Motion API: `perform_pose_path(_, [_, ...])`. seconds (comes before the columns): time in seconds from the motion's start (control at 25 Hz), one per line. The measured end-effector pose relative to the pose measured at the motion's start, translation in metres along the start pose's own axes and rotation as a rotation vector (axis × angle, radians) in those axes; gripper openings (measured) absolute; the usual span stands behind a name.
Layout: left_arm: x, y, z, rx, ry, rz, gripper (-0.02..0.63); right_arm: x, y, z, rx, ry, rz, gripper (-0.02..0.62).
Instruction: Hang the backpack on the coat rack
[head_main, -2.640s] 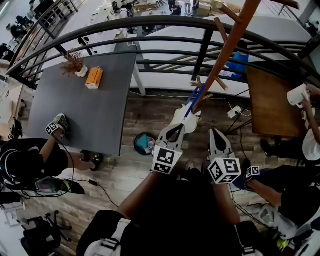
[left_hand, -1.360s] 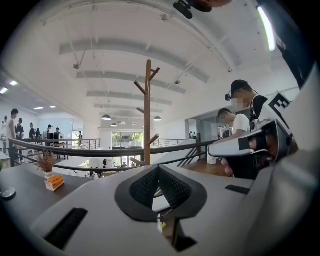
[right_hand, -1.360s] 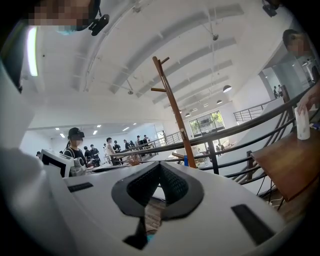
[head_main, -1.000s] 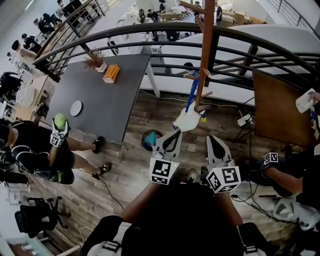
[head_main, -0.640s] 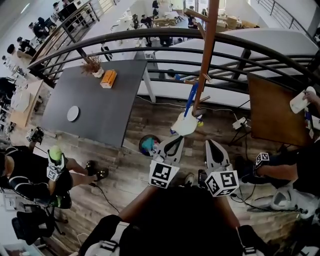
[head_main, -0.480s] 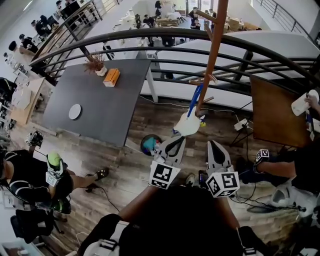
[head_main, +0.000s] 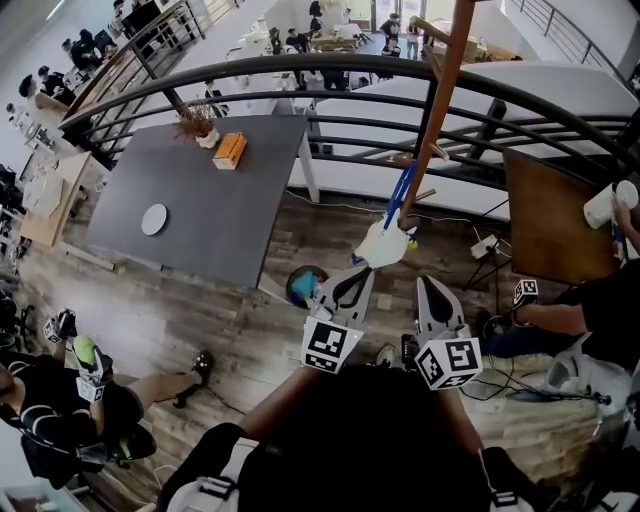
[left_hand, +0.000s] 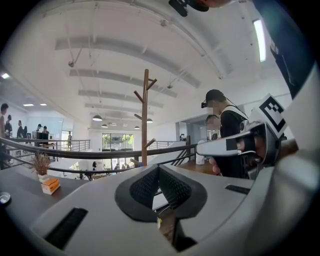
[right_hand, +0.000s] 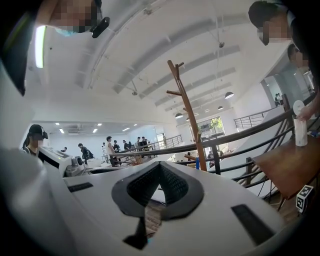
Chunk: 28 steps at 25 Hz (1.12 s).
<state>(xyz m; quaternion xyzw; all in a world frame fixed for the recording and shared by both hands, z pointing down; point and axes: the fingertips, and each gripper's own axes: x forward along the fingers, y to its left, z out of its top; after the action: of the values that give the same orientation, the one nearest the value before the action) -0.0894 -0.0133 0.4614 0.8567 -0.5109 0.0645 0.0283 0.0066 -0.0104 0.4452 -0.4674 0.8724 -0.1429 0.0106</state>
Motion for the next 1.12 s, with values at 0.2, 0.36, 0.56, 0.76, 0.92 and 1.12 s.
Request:
perform_pose_path(0.2, [-0.009, 0.004, 0.003, -0.002, -0.015, 0.019, 0.008, 0.001, 0.004, 0.002, -0.016, 0.002, 0.004, 0.012])
perform_pose_path(0.36, [-0.012, 0.004, 0.001, -0.007, -0.013, 0.025, 0.008, 0.000, 0.005, -0.002, -0.018, 0.006, 0.003, 0.012])
perform_pose_path(0.56, [-0.014, 0.006, -0.001, -0.024, -0.011, 0.033, 0.008, 0.001, 0.008, -0.004, -0.018, 0.012, 0.007, 0.012])
perform_pose_path(0.76, [-0.014, 0.003, -0.005, -0.033, 0.002, 0.025, 0.008, -0.001, 0.007, -0.006, -0.014, 0.019, 0.005, 0.012])
perform_pose_path(0.92, [-0.014, 0.002, -0.007, -0.036, 0.005, 0.021, 0.008, -0.003, 0.007, -0.008, -0.015, 0.024, 0.002, 0.012])
perform_pose_path(1.12, [-0.012, 0.000, -0.007, -0.036, 0.007, 0.016, 0.008, -0.003, 0.006, -0.008, -0.014, 0.023, 0.001, 0.012])
